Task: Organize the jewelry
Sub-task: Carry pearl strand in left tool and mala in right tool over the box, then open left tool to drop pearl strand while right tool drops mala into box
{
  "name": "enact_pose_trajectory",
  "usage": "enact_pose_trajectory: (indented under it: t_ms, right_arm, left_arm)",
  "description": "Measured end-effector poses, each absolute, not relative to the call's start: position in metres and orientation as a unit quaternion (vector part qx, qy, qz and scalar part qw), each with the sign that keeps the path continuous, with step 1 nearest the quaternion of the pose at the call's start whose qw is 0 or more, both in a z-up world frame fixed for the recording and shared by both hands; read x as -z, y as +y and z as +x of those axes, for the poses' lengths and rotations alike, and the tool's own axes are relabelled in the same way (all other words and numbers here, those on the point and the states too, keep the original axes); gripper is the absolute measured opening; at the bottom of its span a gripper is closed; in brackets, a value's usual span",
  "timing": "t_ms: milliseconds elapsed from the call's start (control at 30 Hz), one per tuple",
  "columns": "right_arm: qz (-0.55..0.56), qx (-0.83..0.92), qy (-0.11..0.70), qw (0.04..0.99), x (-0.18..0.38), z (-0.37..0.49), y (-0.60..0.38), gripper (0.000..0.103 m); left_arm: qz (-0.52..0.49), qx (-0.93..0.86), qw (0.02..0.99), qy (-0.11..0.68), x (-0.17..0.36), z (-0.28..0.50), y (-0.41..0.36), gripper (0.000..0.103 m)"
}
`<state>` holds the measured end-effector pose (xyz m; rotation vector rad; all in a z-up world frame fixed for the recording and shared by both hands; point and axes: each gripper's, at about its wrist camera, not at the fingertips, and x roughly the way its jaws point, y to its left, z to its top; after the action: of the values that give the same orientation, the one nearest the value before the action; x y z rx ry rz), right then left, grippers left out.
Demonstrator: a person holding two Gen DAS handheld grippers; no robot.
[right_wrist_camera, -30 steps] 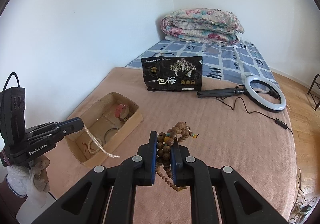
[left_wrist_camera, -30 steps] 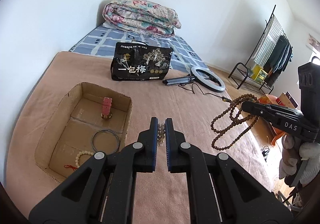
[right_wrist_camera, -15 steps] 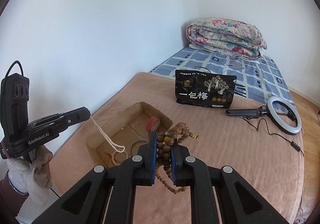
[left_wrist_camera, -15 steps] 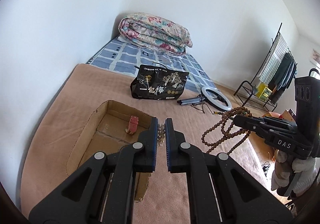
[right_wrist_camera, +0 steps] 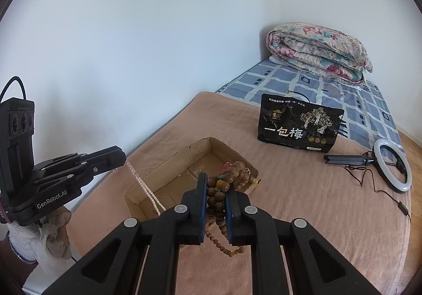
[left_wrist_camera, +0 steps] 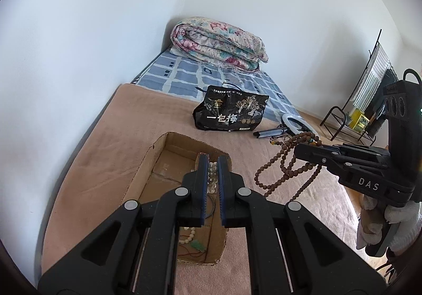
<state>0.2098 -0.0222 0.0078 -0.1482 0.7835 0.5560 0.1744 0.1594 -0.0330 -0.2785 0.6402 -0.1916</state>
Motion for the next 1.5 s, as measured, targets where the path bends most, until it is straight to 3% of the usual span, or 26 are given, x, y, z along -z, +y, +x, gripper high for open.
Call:
enact_pose_trajectory:
  t_ms: [1500]
  right_arm:
    - [-0.078,-0.268,0.458,0.844,0.091,0.284,0.05,0.01]
  left_arm:
    - [-0.109,0.05,0.913,0.389,0.12,0.209,0.189,0.005]
